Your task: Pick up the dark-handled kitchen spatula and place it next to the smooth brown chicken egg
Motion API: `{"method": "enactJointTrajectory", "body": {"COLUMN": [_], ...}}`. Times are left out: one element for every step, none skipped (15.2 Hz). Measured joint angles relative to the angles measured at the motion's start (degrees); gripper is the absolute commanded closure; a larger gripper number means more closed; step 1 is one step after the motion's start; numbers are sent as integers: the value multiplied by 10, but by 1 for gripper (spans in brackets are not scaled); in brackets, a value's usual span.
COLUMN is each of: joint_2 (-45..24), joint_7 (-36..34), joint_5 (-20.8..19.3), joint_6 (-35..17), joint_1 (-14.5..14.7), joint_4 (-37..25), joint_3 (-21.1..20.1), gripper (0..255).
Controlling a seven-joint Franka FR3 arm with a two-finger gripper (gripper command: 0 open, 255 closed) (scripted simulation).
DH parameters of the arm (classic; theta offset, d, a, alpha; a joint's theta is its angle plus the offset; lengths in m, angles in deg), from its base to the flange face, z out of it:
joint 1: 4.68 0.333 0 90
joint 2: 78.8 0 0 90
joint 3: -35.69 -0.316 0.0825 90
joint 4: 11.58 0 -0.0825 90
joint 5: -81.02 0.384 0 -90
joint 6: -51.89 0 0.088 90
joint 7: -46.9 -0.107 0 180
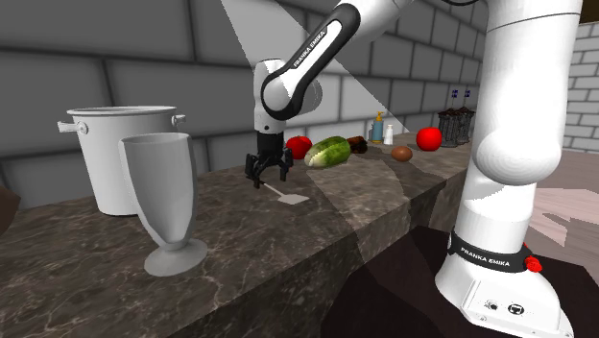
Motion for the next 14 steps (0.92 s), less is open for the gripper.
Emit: {"method": "enactJointTrajectory", "body": {"joint_2": [0, 0, 0, 0, 0, 0, 0, 0, 0, 0, 2, 7, 10, 16], "joint_7": [0, 0, 0, 0, 0, 0, 0, 0, 0, 0, 1, 3, 3, 5], "joint_5": [0, 0, 0, 0, 0, 0, 0, 0, 0, 0, 1, 2, 3, 5], "joint_6": [0, 0, 0, 0, 0, 0, 0, 0, 0, 0, 3, 9, 16, 23], "joint_1": [0, 0, 0, 0, 0, 0, 0, 0, 0, 0, 0, -1, 0, -1], "joint_4": [0, 0, 0, 0, 0, 0, 0, 0, 0, 0, -2, -2, -6, -7], "joint_3": [0, 0, 0, 0, 0, 0, 0, 0, 0, 0, 0, 0, -1, 0], "gripper": [255, 255, 255, 255, 255, 255, 255, 255, 255, 255, 255, 255, 255, 255]}}
